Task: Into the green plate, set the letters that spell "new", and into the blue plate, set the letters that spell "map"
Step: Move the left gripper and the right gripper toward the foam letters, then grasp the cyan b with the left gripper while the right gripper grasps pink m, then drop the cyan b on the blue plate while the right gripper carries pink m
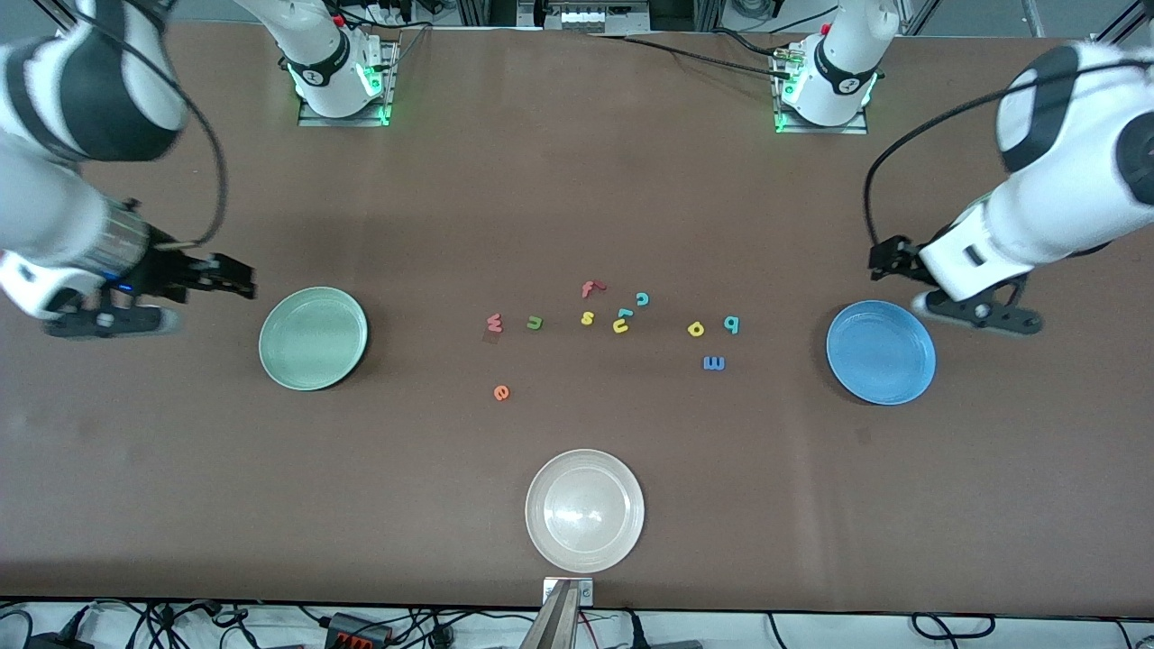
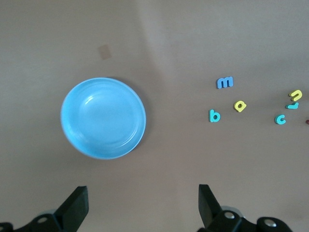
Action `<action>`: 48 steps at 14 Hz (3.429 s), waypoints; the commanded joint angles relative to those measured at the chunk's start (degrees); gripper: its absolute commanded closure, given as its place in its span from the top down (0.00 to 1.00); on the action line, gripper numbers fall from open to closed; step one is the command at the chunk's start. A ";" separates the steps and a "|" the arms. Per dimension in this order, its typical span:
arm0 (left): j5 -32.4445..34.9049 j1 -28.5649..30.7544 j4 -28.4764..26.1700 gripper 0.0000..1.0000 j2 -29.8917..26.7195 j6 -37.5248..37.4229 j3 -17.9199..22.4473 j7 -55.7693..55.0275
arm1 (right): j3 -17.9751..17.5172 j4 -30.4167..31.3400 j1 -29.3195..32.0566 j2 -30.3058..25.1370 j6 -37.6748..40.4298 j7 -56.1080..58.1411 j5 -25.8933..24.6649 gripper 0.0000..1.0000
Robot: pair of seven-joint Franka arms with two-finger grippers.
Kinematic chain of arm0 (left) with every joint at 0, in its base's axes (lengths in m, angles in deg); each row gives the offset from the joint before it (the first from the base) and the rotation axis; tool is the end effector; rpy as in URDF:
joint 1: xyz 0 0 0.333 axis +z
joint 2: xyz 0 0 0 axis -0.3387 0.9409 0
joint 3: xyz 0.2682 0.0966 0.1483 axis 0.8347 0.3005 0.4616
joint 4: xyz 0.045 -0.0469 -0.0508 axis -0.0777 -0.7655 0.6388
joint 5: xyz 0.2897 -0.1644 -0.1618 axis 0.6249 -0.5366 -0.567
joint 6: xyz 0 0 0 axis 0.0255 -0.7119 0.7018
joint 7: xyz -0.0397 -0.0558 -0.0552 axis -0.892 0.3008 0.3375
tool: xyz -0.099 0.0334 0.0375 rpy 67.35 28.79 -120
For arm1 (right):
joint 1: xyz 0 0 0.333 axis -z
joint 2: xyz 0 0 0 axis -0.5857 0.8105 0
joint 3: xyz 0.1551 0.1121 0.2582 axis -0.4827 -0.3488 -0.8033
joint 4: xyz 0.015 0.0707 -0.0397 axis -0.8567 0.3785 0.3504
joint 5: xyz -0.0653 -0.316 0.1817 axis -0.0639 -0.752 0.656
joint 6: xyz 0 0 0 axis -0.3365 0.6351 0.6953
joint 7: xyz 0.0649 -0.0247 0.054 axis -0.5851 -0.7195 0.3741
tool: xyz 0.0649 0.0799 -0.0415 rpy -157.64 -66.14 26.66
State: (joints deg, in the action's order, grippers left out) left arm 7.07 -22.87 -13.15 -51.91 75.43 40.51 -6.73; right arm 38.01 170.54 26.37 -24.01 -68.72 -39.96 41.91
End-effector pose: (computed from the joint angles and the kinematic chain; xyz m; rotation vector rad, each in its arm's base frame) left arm 0.5740 -0.0842 0.4781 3.0932 -0.3460 -0.2230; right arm 0.5952 0.0841 0.4889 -3.1063 -0.1618 0.0947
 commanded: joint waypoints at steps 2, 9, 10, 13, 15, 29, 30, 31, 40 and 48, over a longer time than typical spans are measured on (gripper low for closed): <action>-0.63 -5.00 1.69 1.00 8.18 3.01 0.19 1.08 | 0.32 -0.46 -7.37 7.04 -5.64 -2.39 0.52 1.00; -0.28 -11.95 1.69 1.00 19.54 18.40 0.19 3.71 | 0.32 -0.28 -19.16 17.86 -11.81 -14.60 0.69 1.00; -0.28 -12.48 1.52 1.00 19.63 18.40 0.27 3.45 | 0.32 -0.28 -20.13 18.92 -13.29 -16.17 0.70 1.00; -0.36 -12.31 -1.89 1.00 19.72 18.67 0.19 3.10 | 0.32 -0.28 -22.50 21.38 -18.30 -21.19 0.61 1.00; -0.45 -12.04 -5.14 1.00 19.72 20.76 0.27 2.92 | 0.32 -0.28 -23.56 21.83 -18.66 -23.04 0.70 0.95; -0.37 -14.33 -16.68 0.49 21.39 37.39 0.19 -6.31 | 0.32 -0.28 -26.20 28.41 -23.40 -23.75 6.06 0.68; -0.37 -14.33 -16.68 0.40 21.39 37.39 0.19 -6.31 | 0.32 -0.28 -26.20 28.77 -24.28 -23.75 6.06 0.66; -0.37 -14.33 -16.59 0.32 21.39 37.39 0.19 -6.22 | 0.32 -0.28 -26.20 29.12 -24.46 -24.18 6.06 0.65; -0.10 -12.40 -10.54 0.21 16.30 23.10 2.81 -5.43 | 0.41 -0.28 -26.47 29.74 -24.90 -24.27 5.97 0.41; 8.78 0.43 -7.26 0.22 19.81 23.66 3.61 7.04 | 1.89 -0.63 -25.06 25.71 -22.02 -23.48 5.79 0.03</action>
State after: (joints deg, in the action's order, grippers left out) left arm 14.49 -23.98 -19.57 -34.34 95.43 44.63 -1.84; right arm 38.77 169.92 0.80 4.81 -93.09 -63.62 47.01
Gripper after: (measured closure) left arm 0.722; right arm 0.736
